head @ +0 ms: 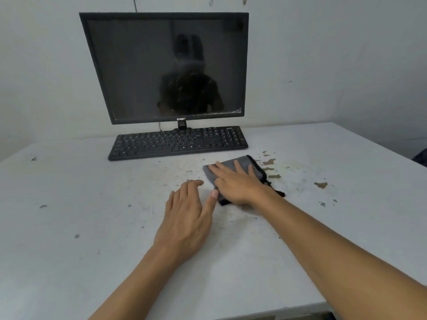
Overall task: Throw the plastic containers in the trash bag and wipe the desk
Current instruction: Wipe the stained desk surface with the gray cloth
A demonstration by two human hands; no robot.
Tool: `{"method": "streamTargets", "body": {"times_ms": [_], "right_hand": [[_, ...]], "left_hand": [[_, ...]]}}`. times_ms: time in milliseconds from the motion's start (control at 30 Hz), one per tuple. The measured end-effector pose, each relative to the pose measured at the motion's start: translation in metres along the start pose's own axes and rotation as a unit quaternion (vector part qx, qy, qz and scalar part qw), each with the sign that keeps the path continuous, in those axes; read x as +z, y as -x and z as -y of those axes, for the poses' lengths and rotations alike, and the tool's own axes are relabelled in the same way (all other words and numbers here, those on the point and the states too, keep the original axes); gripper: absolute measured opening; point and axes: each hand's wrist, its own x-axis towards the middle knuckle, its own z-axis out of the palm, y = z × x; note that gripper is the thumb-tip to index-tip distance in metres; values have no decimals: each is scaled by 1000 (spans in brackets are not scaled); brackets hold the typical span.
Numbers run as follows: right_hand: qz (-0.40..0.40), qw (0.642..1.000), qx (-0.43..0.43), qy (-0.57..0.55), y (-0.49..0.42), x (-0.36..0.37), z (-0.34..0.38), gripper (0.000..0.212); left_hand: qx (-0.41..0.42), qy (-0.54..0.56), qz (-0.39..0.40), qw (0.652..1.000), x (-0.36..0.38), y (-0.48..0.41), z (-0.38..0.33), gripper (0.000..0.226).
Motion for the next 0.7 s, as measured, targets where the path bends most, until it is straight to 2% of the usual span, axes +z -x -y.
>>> {"method": "streamTargets", "body": {"times_ms": [167, 267, 367, 533, 600, 700], "right_hand": [[23, 991, -131, -13, 59, 4, -7, 55], [38, 989, -143, 0, 107, 7, -29, 60], [43, 995, -89, 31, 138, 0, -71, 59], [12, 995, 97, -1, 113, -12, -146, 57], [-13, 993, 120, -14, 81, -12, -153, 55], [-24, 995, 94, -19, 32, -14, -129, 56]], "left_hand": [[-13, -10, -11, 1000, 2, -4, -7, 55], [11, -22, 1, 1000, 8, -8, -22, 58], [36, -18, 17, 999, 20, -17, -44, 56], [53, -7, 52, 997, 38, -33, -68, 56], [43, 2, 56, 997, 42, -32, -69, 56], [29, 8, 50, 998, 48, -24, -68, 54]]}}
